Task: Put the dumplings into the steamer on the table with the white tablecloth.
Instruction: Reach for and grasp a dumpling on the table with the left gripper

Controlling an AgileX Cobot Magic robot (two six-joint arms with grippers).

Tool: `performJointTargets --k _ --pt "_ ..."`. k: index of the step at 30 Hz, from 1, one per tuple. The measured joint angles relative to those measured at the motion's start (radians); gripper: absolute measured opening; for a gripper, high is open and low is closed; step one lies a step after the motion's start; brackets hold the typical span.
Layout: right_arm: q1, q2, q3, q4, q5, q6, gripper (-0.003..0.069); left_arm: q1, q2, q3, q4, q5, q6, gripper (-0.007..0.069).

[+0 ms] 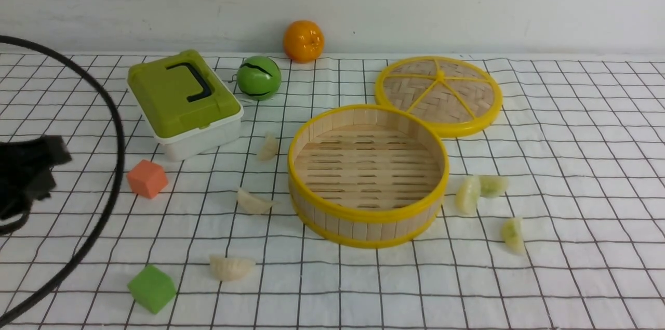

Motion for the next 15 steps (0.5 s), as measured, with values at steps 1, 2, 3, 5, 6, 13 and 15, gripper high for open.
performJointTargets --k 1,2,3,5,6,13,15 --pt "0.0 0.0 0.0 0.0 0.0 0.0 -0.0005 0.0 0.0 -0.005 -0.012 0.01 0.0 0.0037" --pt "0.023 0.017 0.0 0.055 0.056 -0.036 -0.0004 0.0 0.059 -0.046 -0.126 0.09 0.121 0.0037" --pt "0.035 0.027 0.0 0.083 0.08 -0.061 -0.0004 0.0 0.095 -0.074 -0.187 0.14 0.19 0.0034" --pt "0.054 0.052 0.0 0.143 0.123 -0.122 -0.0004 0.0 0.159 -0.122 -0.271 0.212 0.278 0.0022" --pt "0.067 0.068 0.0 0.183 0.139 -0.154 -0.0004 0.0 0.193 -0.147 -0.305 0.243 0.306 0.0011" --pt "0.122 0.156 0.002 0.421 0.118 -0.38 -0.0004 -0.125 0.445 -0.353 -0.254 0.358 0.357 -0.0012" --pt "0.129 0.184 0.009 0.494 0.068 -0.437 -0.0004 -0.21 0.533 -0.421 -0.161 0.37 0.352 -0.0012"
